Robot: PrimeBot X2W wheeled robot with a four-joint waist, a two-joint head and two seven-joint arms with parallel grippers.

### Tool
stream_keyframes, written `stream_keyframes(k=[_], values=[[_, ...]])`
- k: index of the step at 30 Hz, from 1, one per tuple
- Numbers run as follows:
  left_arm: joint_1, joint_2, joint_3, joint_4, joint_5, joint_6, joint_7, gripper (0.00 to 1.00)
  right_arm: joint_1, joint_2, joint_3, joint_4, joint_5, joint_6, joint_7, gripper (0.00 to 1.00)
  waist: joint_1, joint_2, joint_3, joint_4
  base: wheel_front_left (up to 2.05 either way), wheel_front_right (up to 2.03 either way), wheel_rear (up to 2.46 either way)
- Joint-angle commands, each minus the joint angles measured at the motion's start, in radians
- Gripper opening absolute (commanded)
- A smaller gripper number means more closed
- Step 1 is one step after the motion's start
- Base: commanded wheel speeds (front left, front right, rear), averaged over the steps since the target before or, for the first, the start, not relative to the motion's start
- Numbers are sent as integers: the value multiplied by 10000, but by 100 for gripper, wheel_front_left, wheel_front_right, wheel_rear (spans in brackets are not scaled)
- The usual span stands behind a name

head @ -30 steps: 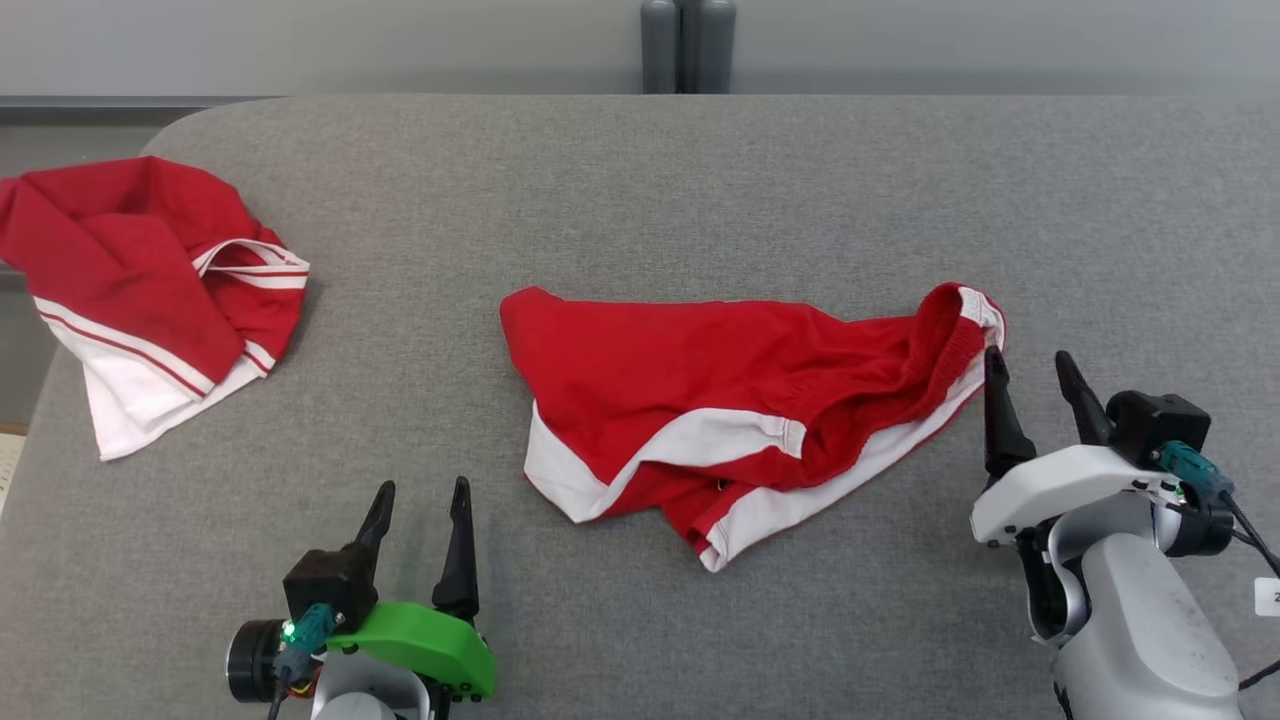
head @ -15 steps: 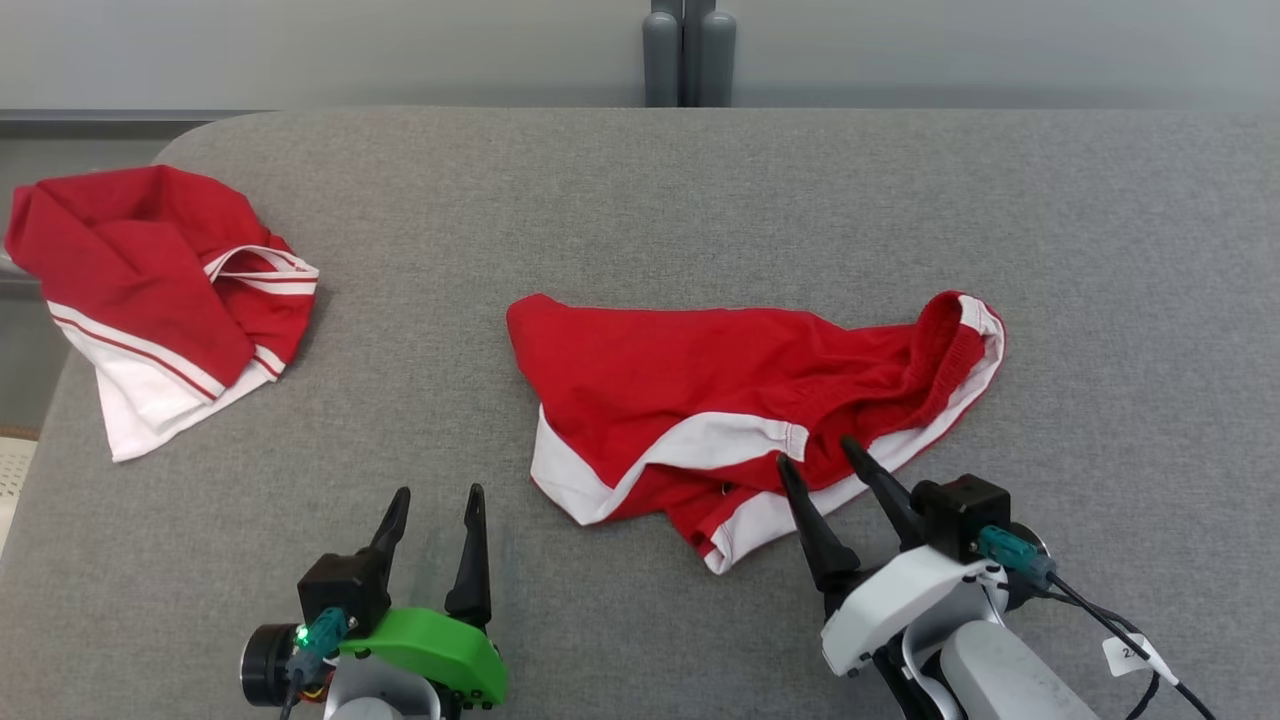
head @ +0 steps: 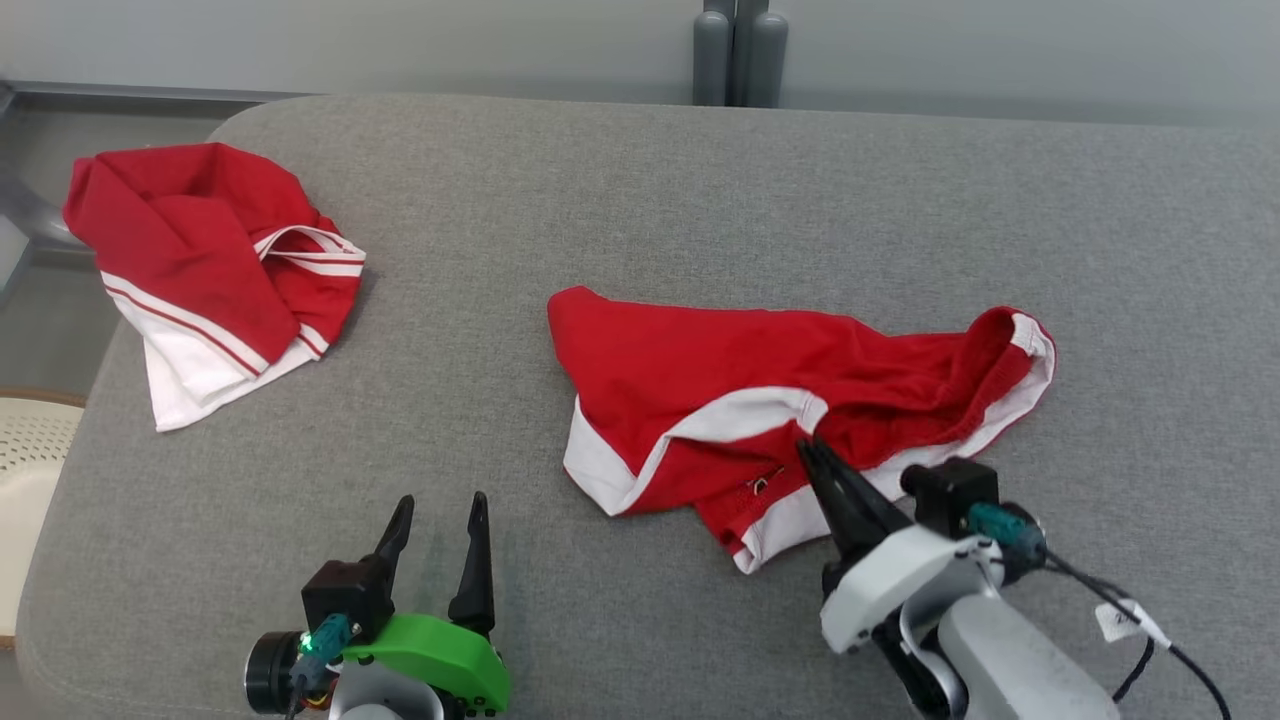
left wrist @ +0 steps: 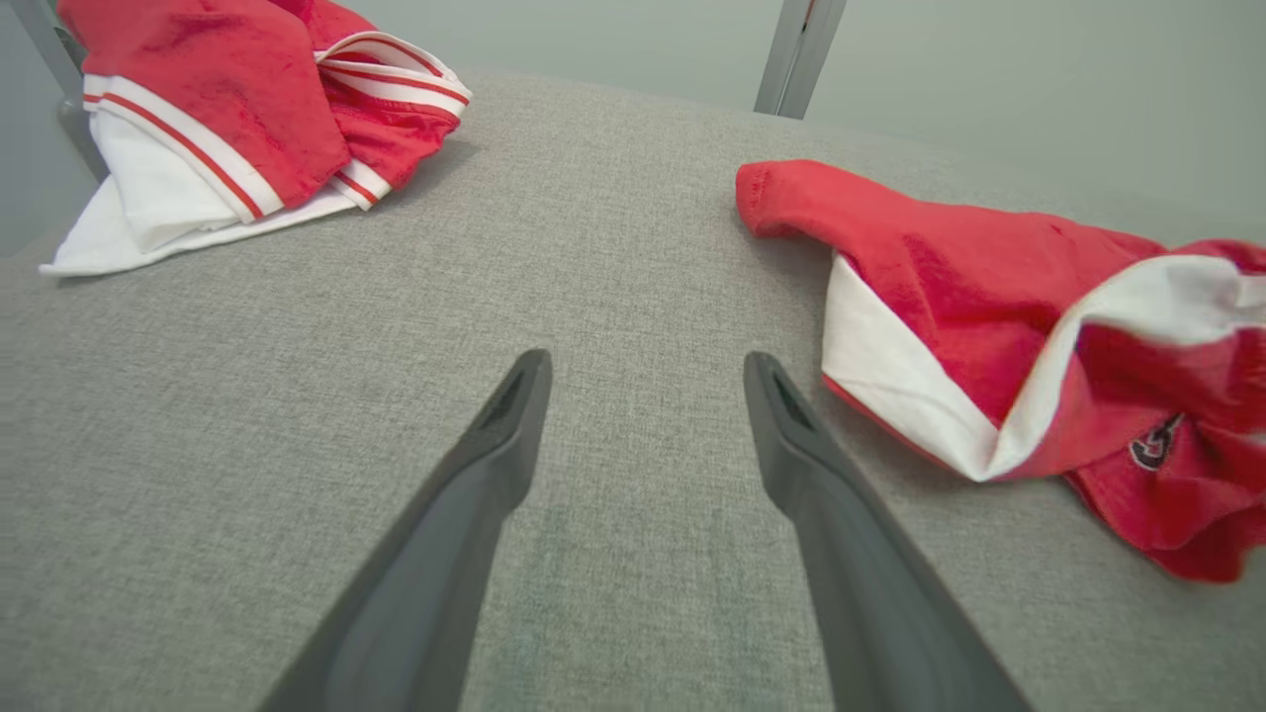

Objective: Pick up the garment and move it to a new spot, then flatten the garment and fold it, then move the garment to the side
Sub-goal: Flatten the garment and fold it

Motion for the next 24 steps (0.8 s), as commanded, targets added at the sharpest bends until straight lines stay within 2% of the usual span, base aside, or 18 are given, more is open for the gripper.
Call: stream_keyframes(k=[1, 6, 11, 12, 13, 15, 18, 22, 24], values=[[33, 33, -2, -21, -84, 47, -6, 100, -539, -133, -93, -138, 86, -3, -32, 0, 0, 0, 77, 88, 0, 0, 0], [-207, 33, -216, -41, -129, 11, -6, 100, -2522, -524, -473, 337, -111, -3, -32, 0, 0, 0, 301, 437, 0, 0, 0], [-491, 33, -681, -120, -283, 30, -6, 100, -4774, -1001, -1250, 2153, -688, -4, -31, 0, 0, 0, 689, 1056, 0, 0, 0], [-528, 36, -791, -147, -331, 46, -6, 100, -5140, -1074, -1587, 2545, -842, -4, -31, 45, 0, 0, 747, 1196, 0, 0, 0], [-542, 35, -836, -161, -359, 57, -6, 100, -5360, -1094, -1928, 2924, -922, -4, -31, 100, 0, 0, 793, 1263, 0, 0, 0], [-561, 33, -974, -154, -421, 95, -6, 100, -5779, -1214, -2683, 3662, -1313, -4, -31, 100, 0, 0, 895, 1396, 0, 0, 0], [-581, 32, -1123, -175, -508, 149, -6, 100, -6096, -1252, -3785, 3986, -1988, -4, -31, 100, 0, 0, 990, 1409, 0, 0, 0], [-628, 30, -1266, -166, -507, 93, -6, 100, -5742, -1210, -4778, 3882, -2894, -6, -33, 100, 0, 0, 992, 1096, 0, 0, 0], [-637, 33, -1287, -209, -482, 84, -6, 100, -5426, -982, -5015, 3621, -3115, -4, -31, 100, 0, 0, 960, 850, 0, 0, 0]])
